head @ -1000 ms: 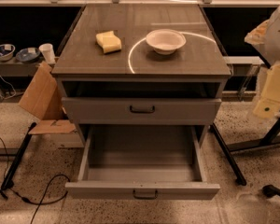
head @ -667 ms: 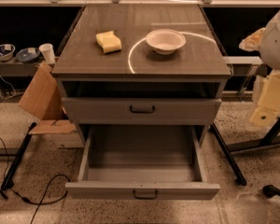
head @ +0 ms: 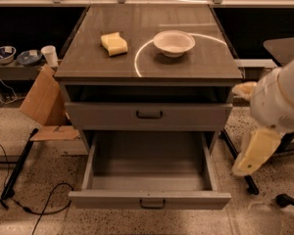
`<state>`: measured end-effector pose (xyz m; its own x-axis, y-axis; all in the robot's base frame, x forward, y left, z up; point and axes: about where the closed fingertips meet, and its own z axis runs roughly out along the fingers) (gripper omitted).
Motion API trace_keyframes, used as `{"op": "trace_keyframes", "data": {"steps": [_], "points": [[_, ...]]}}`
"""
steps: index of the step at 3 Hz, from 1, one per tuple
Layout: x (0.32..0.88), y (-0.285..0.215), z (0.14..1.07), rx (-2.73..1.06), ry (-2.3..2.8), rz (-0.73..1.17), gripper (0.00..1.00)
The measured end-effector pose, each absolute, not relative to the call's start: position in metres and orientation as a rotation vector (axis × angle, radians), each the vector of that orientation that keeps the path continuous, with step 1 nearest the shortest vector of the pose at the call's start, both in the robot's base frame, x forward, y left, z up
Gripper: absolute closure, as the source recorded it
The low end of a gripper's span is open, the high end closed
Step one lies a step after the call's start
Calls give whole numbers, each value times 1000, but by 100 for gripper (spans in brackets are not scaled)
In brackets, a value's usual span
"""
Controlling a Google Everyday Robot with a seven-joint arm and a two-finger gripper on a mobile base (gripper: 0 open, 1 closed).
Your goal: Close middle drawer
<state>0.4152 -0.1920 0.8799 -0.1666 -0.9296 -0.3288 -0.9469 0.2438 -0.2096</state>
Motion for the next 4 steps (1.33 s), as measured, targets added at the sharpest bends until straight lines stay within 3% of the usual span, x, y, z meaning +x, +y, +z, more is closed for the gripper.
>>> {"op": "trace_keyframes", "data": {"steps": [2,4], "points": [[410,-188,684,-1543,2249,204,0],[407,-181,665,-1554,2262,243,0]]}}
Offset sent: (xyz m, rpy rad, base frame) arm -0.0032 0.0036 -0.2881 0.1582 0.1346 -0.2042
